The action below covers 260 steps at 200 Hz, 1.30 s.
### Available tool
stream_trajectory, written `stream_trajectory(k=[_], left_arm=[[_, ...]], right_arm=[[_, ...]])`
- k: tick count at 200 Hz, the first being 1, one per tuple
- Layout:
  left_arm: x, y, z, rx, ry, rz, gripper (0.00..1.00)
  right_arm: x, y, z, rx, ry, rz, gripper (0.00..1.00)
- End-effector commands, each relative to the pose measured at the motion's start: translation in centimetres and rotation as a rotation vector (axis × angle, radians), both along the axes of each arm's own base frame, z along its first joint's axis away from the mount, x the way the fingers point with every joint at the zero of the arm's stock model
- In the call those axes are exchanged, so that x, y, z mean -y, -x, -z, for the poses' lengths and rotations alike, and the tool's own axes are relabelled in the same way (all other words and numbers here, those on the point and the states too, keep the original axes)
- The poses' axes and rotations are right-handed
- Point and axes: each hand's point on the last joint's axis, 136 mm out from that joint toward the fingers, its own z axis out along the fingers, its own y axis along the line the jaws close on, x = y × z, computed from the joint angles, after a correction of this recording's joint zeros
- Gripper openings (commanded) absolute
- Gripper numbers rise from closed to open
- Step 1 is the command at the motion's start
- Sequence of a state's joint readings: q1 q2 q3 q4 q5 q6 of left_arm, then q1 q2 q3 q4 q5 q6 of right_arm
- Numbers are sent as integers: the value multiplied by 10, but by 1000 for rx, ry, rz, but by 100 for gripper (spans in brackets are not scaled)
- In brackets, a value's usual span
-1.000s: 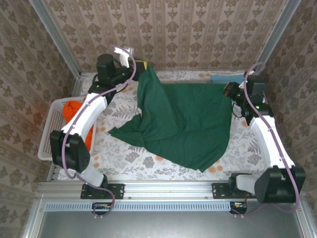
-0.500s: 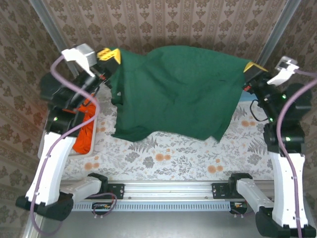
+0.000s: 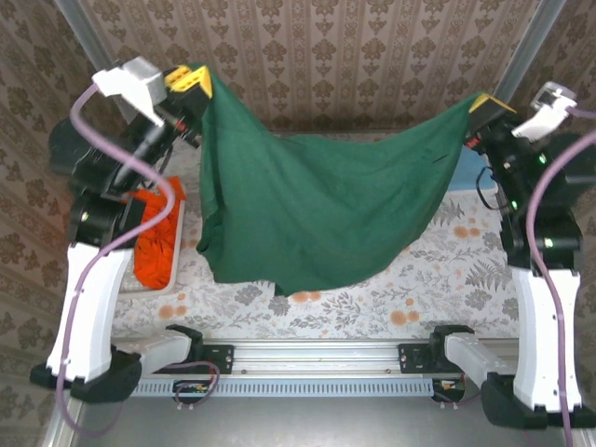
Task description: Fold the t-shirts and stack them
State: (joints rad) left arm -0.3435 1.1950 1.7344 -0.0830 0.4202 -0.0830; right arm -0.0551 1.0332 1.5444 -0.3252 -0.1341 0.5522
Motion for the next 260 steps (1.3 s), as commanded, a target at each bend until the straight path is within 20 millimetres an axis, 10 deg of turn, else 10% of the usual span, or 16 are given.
stream_trajectory(k=[1, 43, 66, 74, 95, 106, 153, 208, 260], left_arm=[[2, -93, 55, -195, -13, -49, 0], [8, -262, 163, -459, -45, -14, 7], [-24, -349, 226, -584, -44, -242, 27], [-39, -369, 242, -622, -26, -329, 54], [-63, -383, 259, -693, 0, -482, 80], [-68, -378, 263, -735, 6, -541, 98], [-53, -284, 272, -845, -13, -618, 100], [-3, -171, 384, -1155, -86, -511, 89], [4, -50, 495, -1455, -216, -465, 81]], right_arm=[[5, -56, 42, -142, 11, 17, 0], [7, -185, 156, -413, 59, 42, 0], [15, -243, 215, -549, 65, 82, 0], [22, -256, 229, -600, 73, 118, 7], [35, -269, 251, -739, 105, 190, 50], [41, -268, 252, -777, 117, 217, 63], [11, -209, 272, -817, 82, 69, 78], [-51, -79, 402, -1019, -56, -175, 81], [-30, 17, 464, -1217, -4, -76, 80]])
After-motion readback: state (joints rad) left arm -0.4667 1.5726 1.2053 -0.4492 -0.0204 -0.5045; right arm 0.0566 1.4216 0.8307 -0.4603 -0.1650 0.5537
